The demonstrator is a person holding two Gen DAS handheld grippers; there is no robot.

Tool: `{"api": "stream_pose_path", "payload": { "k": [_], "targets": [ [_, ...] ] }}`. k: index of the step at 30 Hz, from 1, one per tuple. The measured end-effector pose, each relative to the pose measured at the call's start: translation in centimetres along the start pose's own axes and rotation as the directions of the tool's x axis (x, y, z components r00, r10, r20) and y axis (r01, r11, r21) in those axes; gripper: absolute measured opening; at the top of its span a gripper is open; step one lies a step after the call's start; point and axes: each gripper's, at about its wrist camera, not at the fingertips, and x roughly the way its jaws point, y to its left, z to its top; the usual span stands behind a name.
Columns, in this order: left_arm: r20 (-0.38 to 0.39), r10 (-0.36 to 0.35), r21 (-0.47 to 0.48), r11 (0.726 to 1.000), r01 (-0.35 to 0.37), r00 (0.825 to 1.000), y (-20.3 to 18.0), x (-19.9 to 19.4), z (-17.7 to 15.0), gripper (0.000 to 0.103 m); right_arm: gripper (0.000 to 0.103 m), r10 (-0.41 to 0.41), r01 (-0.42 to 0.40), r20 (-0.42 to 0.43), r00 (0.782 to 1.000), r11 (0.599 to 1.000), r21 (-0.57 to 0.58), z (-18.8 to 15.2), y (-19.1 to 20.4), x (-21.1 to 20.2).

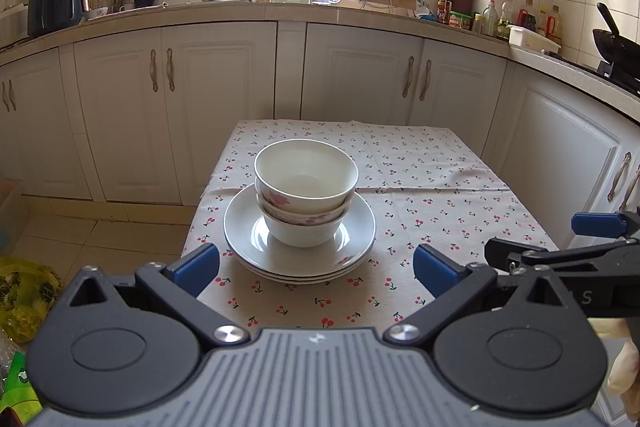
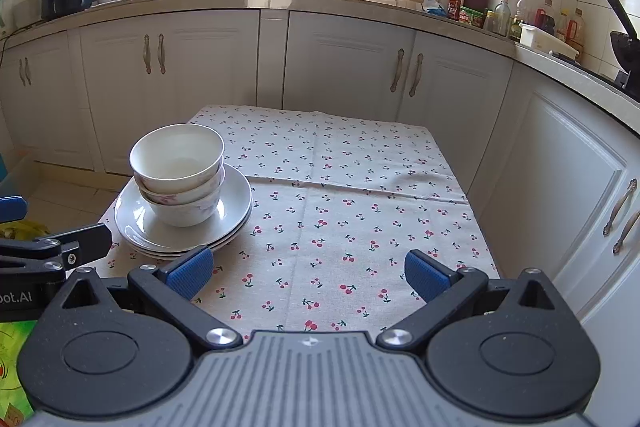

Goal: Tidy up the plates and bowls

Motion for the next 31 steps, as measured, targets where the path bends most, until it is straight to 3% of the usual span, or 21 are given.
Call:
{"api": "stream_pose_path", "payload": {
  "k": [31],
  "targets": [
    [-0.006, -0.003, -0.012, 1.0, 0.003, 1.0, -0.1, 0.1, -0.13, 0.102, 0.103, -0.02, 0.02, 0.007, 1.0, 1.0, -0.003, 0.06, 0.11, 0.04]
  ]
}}
